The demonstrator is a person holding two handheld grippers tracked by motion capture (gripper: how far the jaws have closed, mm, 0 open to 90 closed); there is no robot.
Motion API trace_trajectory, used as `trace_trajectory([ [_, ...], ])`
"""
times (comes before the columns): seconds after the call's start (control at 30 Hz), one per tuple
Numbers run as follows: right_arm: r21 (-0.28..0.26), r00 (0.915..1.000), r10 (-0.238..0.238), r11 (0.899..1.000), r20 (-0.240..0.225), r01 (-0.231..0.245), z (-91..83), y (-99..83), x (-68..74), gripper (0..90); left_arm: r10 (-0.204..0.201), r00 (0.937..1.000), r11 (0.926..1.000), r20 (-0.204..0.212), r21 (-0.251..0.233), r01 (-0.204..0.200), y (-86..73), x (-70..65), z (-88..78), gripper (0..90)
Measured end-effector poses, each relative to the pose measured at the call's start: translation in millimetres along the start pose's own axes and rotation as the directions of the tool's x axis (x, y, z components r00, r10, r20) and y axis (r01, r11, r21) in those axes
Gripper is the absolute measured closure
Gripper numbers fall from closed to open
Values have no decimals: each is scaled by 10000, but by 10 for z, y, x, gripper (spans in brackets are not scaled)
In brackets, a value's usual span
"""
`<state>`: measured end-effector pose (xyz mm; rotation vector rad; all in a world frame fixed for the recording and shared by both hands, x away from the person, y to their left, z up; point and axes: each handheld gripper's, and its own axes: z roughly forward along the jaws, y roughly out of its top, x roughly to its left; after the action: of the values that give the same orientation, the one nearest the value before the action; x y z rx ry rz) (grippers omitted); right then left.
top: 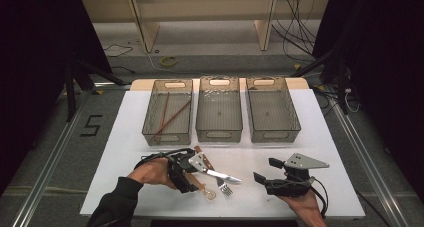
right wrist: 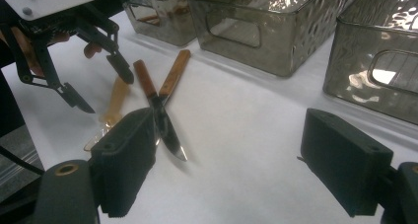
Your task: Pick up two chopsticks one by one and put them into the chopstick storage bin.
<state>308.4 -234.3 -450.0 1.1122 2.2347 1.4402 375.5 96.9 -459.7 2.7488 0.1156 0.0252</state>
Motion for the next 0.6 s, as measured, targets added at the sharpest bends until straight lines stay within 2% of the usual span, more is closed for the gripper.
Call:
trace_trajectory([
  [0.23,17,10000,10,10000,-13,-10,2,1,4,221,10,10000,9998,-34,195,-9,-24,44,46,413],
  [0.33,14,10000,-16,10000,-17,16,2,1,6,221,139,9999,9991,-61,397,-137,-25,57,60,443],
  [0.6,-2,10000,3,10000,-15,-3,-1,2,4,222,235,9997,9984,-6,512,-234,-18,37,64,526],
])
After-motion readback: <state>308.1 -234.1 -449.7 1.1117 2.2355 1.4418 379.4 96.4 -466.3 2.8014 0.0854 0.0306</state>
